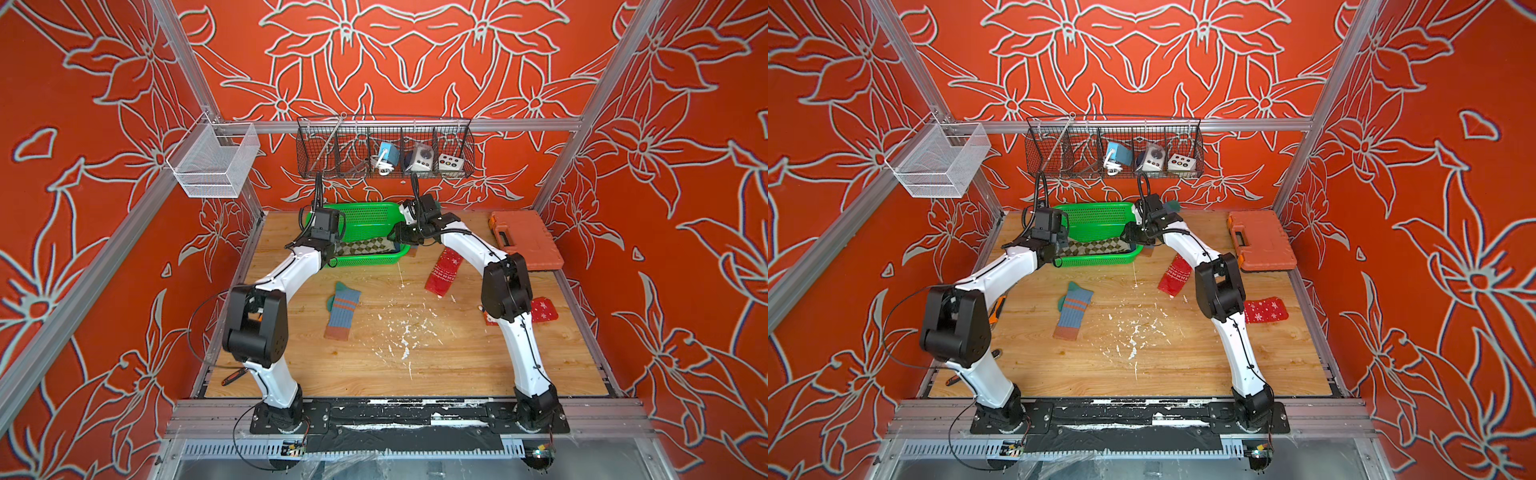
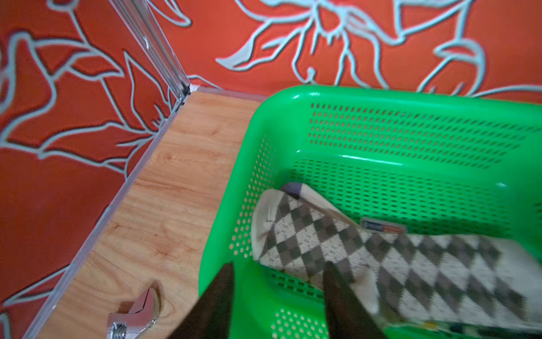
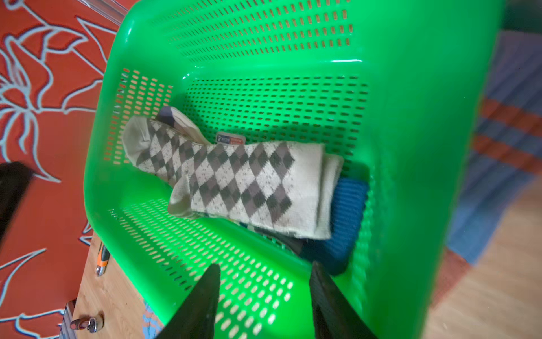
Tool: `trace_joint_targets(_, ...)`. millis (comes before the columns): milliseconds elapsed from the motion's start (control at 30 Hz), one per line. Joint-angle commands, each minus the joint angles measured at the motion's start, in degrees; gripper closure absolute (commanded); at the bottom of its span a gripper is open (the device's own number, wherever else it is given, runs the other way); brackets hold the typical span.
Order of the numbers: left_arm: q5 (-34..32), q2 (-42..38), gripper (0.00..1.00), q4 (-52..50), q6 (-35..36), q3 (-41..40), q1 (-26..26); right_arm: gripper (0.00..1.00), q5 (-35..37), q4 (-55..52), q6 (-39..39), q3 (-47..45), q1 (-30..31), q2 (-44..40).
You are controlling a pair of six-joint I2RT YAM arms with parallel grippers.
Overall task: Place the socks together as a pair
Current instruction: Place a pair of socks in the bin.
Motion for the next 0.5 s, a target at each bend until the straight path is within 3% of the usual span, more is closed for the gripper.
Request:
trace_joint_targets(0, 1.9, -5.9, 0.40, 4.2, 0.0, -1.4, -2.0, 0.48, 4.5, -1.1, -3.8, -2.3, -0.1, -7.3)
trace_joint_targets(167, 4.5, -13.5, 0.38, 5.1, -2.2, -8.0, -4.8, 0.49, 7.0, -0.5, -7.3, -11.7, -0.1, -16.6)
trace_joint_targets(367, 12.9, -24.9, 0.39, 6.6, -11.5, -23.1, -4.6, 0.53, 4.7, -0.5, -12.1, -25.7, 1.3, -28.7)
trace_joint_targets(467, 19.6, -28.6, 0.41, 10.3, -15.9, -31.8, -3.7, 0.54, 7.0, -1.2, -14.3, -31.5, 4.5, -33.2)
